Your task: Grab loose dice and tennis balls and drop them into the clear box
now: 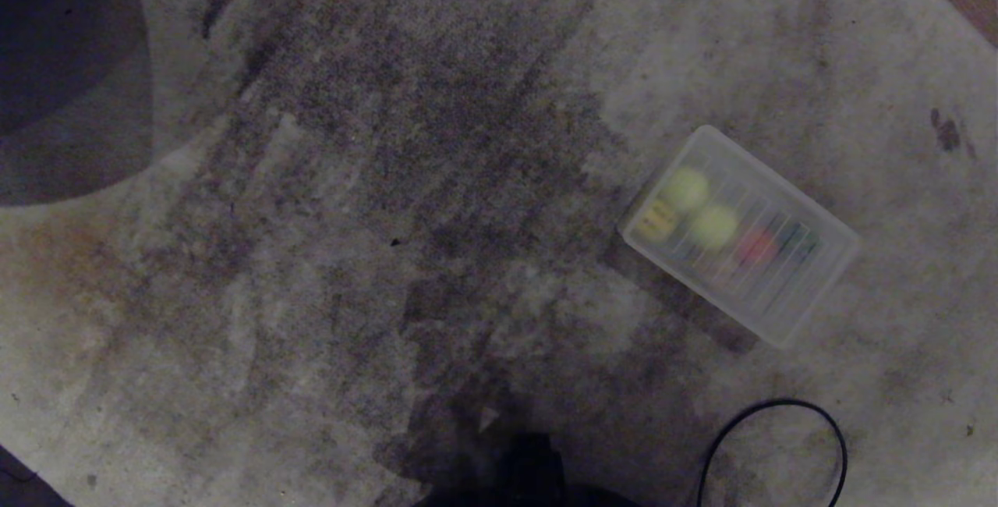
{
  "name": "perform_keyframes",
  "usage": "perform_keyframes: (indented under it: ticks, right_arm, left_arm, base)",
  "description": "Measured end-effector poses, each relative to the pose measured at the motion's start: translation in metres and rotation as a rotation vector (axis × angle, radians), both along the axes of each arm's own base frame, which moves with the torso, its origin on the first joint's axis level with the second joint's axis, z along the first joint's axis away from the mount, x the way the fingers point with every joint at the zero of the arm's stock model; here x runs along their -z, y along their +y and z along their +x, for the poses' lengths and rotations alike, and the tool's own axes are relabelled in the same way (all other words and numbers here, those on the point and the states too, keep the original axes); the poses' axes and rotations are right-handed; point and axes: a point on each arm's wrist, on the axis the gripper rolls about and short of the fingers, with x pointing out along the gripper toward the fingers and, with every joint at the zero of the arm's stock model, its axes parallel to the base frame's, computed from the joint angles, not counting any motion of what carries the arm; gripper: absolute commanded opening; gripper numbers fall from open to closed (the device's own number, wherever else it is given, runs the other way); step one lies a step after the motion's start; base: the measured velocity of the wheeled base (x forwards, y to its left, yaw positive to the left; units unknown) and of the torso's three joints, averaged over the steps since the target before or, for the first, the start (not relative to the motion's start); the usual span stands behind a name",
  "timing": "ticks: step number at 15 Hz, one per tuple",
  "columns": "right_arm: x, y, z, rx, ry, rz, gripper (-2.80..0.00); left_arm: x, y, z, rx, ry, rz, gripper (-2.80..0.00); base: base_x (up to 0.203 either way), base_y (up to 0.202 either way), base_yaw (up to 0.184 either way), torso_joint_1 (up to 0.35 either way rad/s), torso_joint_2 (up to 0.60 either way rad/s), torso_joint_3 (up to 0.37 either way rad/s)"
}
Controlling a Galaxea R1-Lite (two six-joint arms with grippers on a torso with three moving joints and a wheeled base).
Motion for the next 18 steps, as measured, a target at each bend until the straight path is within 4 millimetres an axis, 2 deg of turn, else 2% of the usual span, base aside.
perform_keyframes:
  ticks: [11, 18]
  right_arm:
    - [-0.0001, 0.0000, 0.0000, 0.000, -0.006, 0.000, -2.80]
    - [0.0000, 0.0000, 0.0000, 0.000, -0.005, -0.003, -2.80]
  left_arm:
    - [-0.0001, 0.0001, 0.0000, -0.006, -0.001, -0.011, -2.80]
    - [-0.0001, 0.0002, 0.0000, -0.008, -0.002, -0.020, -2.80]
  base:
    - [0.000, 0.000, 0.000, 0.000, 0.00, 0.004]
    - [0.000, 0.000, 0.000, 0.002, 0.00, 0.178]
